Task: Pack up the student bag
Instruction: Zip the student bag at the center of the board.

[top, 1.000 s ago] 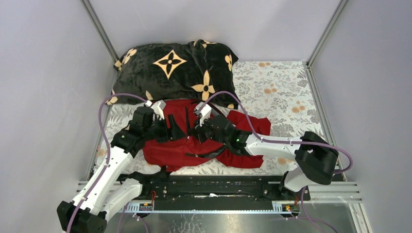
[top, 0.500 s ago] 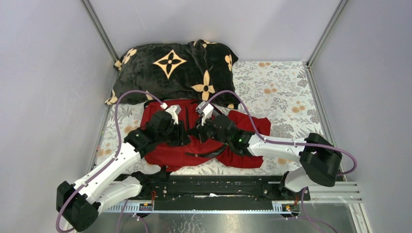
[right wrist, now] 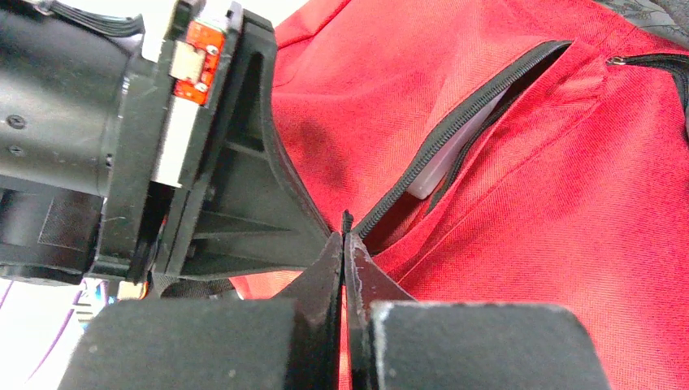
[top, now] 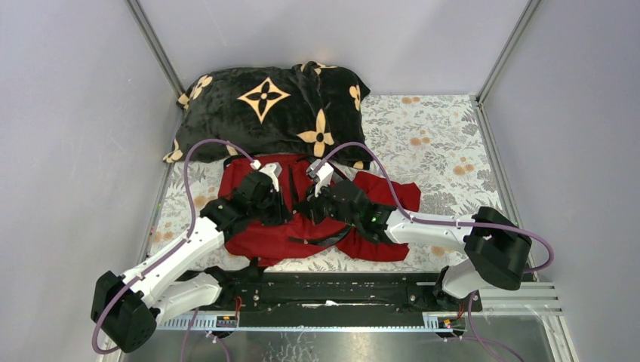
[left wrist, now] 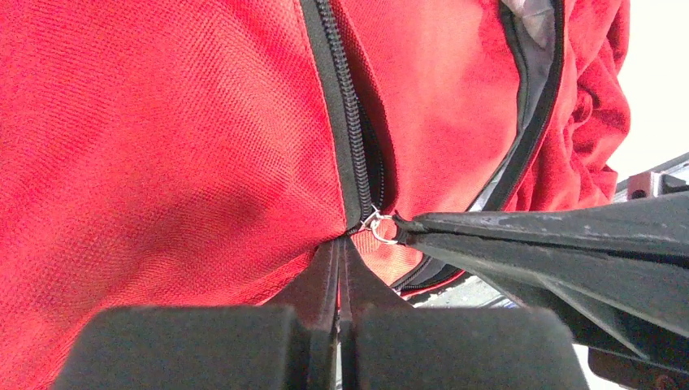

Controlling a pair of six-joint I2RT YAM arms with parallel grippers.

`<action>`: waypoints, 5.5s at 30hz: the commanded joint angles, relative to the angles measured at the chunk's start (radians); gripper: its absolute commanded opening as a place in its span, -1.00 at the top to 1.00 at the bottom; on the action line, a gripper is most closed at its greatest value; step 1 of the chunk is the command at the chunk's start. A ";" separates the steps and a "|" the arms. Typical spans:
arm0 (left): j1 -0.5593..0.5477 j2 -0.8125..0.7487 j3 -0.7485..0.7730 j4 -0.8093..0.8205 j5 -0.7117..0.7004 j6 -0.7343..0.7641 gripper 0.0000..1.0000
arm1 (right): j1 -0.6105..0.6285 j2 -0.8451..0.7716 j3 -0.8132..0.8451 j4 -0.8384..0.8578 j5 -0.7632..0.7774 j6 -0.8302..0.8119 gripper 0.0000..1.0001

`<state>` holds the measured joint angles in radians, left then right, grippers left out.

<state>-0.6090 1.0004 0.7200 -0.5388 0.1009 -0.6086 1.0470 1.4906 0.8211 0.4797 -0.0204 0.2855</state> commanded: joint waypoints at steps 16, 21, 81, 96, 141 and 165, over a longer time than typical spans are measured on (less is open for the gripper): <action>0.211 0.159 0.287 -0.028 -0.025 0.026 -0.40 | -0.006 -0.054 -0.053 0.081 -0.013 -0.003 1.00; 0.136 0.224 0.331 -0.035 -0.131 0.044 -0.53 | -0.006 -0.049 -0.043 0.071 -0.015 -0.017 1.00; 0.240 0.301 0.421 0.068 -0.089 0.057 0.63 | 0.076 0.016 -0.059 0.066 -0.089 0.267 1.00; 0.159 -0.232 0.056 -0.007 -0.111 0.048 0.01 | -0.033 0.100 0.170 -0.082 -0.076 0.247 1.00; -0.257 -0.034 -0.049 0.056 -0.463 -0.129 0.18 | -0.149 0.159 0.190 -0.085 -0.230 0.325 1.00; -0.276 0.018 -0.025 0.100 -0.323 -0.085 -0.33 | -0.157 0.154 0.188 -0.071 -0.222 0.331 1.00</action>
<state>-0.8783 1.0164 0.6765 -0.4675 -0.2337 -0.6968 0.9001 1.6730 1.0008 0.3401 -0.2462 0.6106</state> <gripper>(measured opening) 0.687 0.010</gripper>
